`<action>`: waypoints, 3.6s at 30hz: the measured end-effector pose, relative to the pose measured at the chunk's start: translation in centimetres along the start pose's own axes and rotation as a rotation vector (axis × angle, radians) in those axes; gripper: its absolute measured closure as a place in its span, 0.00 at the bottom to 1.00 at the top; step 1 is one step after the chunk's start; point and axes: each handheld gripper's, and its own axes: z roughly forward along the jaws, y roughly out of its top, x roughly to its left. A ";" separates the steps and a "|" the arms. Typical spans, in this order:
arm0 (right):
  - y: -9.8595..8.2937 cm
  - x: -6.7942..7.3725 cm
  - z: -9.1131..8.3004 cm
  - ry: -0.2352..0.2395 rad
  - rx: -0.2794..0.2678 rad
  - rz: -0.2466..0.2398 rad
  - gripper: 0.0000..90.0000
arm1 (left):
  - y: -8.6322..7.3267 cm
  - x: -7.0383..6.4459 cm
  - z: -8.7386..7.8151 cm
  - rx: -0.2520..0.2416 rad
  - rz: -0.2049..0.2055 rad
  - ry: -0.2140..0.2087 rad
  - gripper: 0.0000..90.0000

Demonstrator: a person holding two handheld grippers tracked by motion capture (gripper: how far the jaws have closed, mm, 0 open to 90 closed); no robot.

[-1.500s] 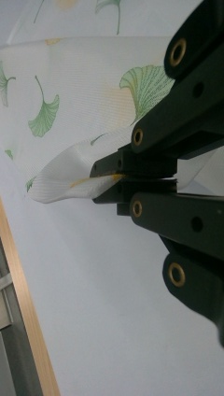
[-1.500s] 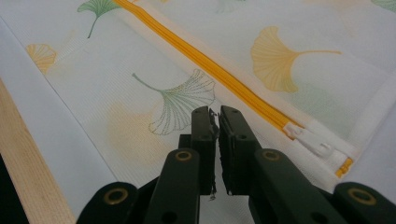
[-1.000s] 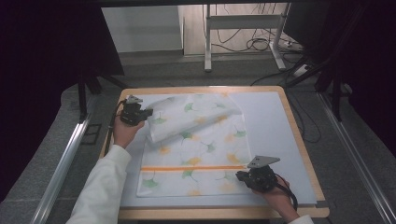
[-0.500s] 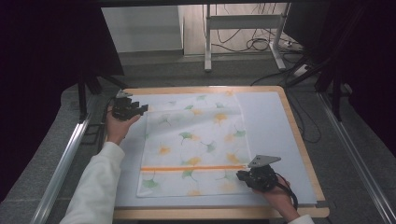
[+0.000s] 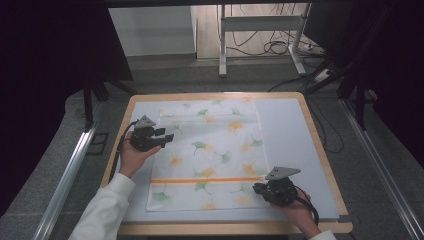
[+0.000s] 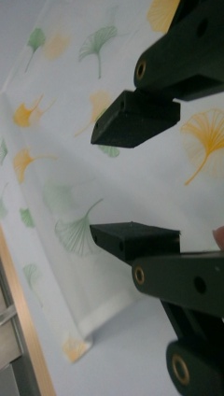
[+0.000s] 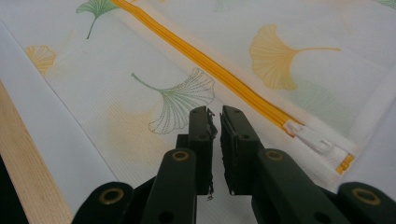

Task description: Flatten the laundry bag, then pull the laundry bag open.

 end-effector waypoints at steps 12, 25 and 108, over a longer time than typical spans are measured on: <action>0.0 0.1 0.0 0.001 0.003 -0.002 0.91 | -2.1 -2.2 1.2 0.082 0.028 -0.028 0.99; -0.1 -0.1 -0.4 0.005 -0.008 0.000 0.91 | -3.7 -7.2 -0.9 0.078 0.086 -0.059 0.99; -2.1 -0.3 -2.6 -0.064 -0.013 0.057 0.99 | 2.7 -20.1 4.5 0.082 0.262 -0.266 0.47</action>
